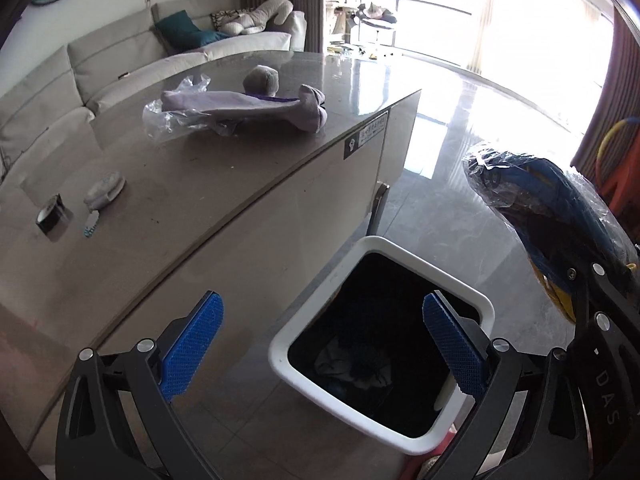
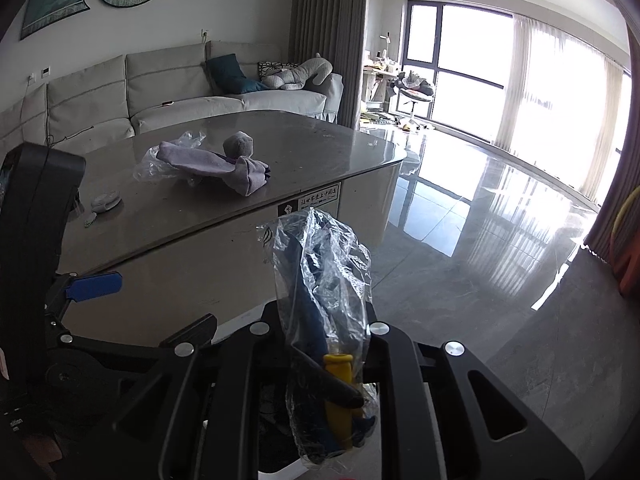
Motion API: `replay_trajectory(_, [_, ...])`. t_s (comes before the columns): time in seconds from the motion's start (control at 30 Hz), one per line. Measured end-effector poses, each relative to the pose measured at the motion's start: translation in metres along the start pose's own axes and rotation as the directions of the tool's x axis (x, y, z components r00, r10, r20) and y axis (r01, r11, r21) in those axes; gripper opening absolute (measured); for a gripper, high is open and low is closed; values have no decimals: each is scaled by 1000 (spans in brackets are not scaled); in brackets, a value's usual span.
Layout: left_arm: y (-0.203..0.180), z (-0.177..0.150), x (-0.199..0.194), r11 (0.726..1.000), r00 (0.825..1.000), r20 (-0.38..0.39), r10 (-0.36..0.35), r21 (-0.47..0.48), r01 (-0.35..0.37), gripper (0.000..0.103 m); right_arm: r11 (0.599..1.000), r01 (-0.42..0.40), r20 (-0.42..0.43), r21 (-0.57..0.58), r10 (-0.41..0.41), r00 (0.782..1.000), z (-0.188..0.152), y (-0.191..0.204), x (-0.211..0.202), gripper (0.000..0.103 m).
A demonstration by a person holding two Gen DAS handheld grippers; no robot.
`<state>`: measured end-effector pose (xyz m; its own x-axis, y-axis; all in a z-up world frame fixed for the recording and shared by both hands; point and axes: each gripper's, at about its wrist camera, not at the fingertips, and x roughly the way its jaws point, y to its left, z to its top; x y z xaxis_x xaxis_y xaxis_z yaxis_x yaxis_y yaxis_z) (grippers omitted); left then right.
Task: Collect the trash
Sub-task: 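Lower the plastic bag into the bin and open the right tool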
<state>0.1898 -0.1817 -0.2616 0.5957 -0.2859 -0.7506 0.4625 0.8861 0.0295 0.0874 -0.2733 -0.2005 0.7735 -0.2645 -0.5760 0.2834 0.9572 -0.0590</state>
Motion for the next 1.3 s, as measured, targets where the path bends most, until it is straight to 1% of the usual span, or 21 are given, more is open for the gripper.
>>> replay_trajectory(0.07, [10,0,-6,999,999,24,35,-7,-34,98,1000,-6,-5,8,6,1000,1,2,5,17])
replay_trajectory(0.23, [40,2,-17,994,998,40,57,-97,-53,98,1000,-24,-62,-2,24,998,-6,13,22,17])
replay_trajectory(0.3, [48,3,-20,991,997,46,64,-118,-59,98,999,-26,-79,-20,25,997,-9,19,26,17])
replay_trajectory(0.37, [53,3,-21,990,996,48,70,-123,-63,98,999,-36,-90,-35,33,995,-10,26,30,17])
replay_trajectory(0.53, [61,1,-25,989,995,60,76,-134,-67,98,998,-28,-130,-60,20,991,-13,35,41,18])
replay_trajectory(0.7, [66,2,-25,987,995,63,73,-146,-63,98,997,-19,-217,-69,4,976,-23,37,60,19])
replay_trajectory(0.73, [67,2,-26,987,995,64,75,-146,-65,98,997,-21,-223,-70,5,975,-24,38,62,21])
replay_trajectory(0.77, [67,2,-26,987,995,65,75,-146,-65,98,997,-22,-229,-71,5,973,-25,39,64,31])
replay_trajectory(0.8, [67,2,-27,987,995,66,75,-147,-65,98,997,-13,-237,-80,-6,972,-26,40,66,64])
replay_trajectory(0.83, [69,2,-26,987,995,67,75,-149,-64,98,995,16,-241,-103,-41,970,-27,43,67,86])
replay_trajectory(0.87, [70,2,-26,986,995,67,74,-152,-63,98,990,57,-216,-130,-84,973,-27,46,65,98])
replay_trajectory(0.9, [70,2,-26,986,995,67,73,-154,-62,98,984,83,-180,-155,-111,977,-27,50,62,99])
replay_trajectory(0.93, [71,2,-27,986,995,69,72,-157,-61,98,981,85,-159,-176,-114,981,-26,53,60,99])
replay_trajectory(1.0, [71,2,-27,986,995,71,74,-157,-62,98,980,72,-146,-187,-100,984,-26,54,57,99])
replay_trajectory(1.13, [72,2,-31,985,994,78,79,-160,-66,98,985,60,-124,-162,-81,989,-23,51,53,99])
replay_trajectory(1.3, [76,1,-35,984,993,83,82,-164,-67,98,987,63,-101,-146,-78,992,-16,51,49,99])
